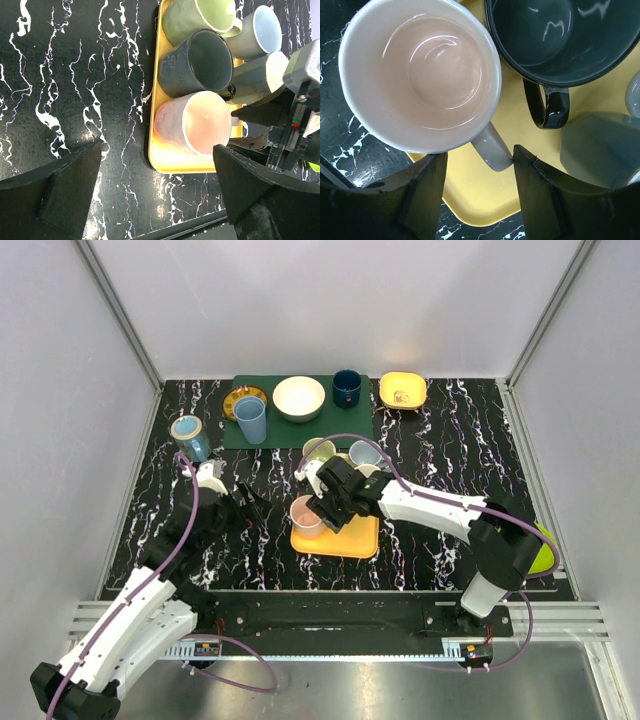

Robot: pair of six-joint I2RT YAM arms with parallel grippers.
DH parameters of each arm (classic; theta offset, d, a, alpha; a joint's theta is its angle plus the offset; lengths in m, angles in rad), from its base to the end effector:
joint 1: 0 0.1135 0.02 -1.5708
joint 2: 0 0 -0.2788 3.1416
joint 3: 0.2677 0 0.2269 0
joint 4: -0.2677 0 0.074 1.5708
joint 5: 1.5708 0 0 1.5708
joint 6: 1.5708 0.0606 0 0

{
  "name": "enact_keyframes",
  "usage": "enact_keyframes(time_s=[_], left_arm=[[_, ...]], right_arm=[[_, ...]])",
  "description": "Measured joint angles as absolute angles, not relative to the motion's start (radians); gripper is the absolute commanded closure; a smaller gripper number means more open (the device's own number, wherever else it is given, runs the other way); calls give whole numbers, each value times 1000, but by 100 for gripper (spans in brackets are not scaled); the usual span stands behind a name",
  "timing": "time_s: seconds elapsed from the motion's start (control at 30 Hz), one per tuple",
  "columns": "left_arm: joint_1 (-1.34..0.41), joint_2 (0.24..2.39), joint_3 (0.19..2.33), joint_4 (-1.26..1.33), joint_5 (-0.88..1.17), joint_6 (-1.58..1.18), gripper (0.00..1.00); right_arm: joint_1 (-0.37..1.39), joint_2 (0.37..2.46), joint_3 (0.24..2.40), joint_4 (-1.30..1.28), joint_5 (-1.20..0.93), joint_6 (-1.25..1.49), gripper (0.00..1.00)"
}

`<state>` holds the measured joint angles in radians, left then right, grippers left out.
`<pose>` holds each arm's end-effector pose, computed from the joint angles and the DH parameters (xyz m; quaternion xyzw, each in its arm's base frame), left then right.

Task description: Turn the mug right side up

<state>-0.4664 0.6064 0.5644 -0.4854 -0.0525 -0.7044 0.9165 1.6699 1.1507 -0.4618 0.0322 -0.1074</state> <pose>0.1160 -0.0549 0.2555 -0.1159 0.8590 -0.2563 0.4278 0.2098 0.2703 0.2226 -0.4646 0.8363 0.1002 0.2732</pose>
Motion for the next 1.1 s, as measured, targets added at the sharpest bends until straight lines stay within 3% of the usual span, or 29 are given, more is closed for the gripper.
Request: enact_keyframes(time_s=[0.13,0.57,0.87,1.0,1.1], left_arm=[[-466,606,559,-486,-52,-704,5],[-466,614,532,-485,-51,-709,6],[-466,617,527,-484,-47,-713,6],[-466,616,521,-484,-47,-713,7],[-466,616,519,-484,-47,-713,8]], right_arm=[[917,1670,1172,-477,-4,-96,46],[941,1669,1185,-502,-55,-73,49],[941,1693,1182,-504,-65,-73,75],[941,1695,1176,-499,-70,-69,100],[941,1692,1173,-497,-70,-57,100]])
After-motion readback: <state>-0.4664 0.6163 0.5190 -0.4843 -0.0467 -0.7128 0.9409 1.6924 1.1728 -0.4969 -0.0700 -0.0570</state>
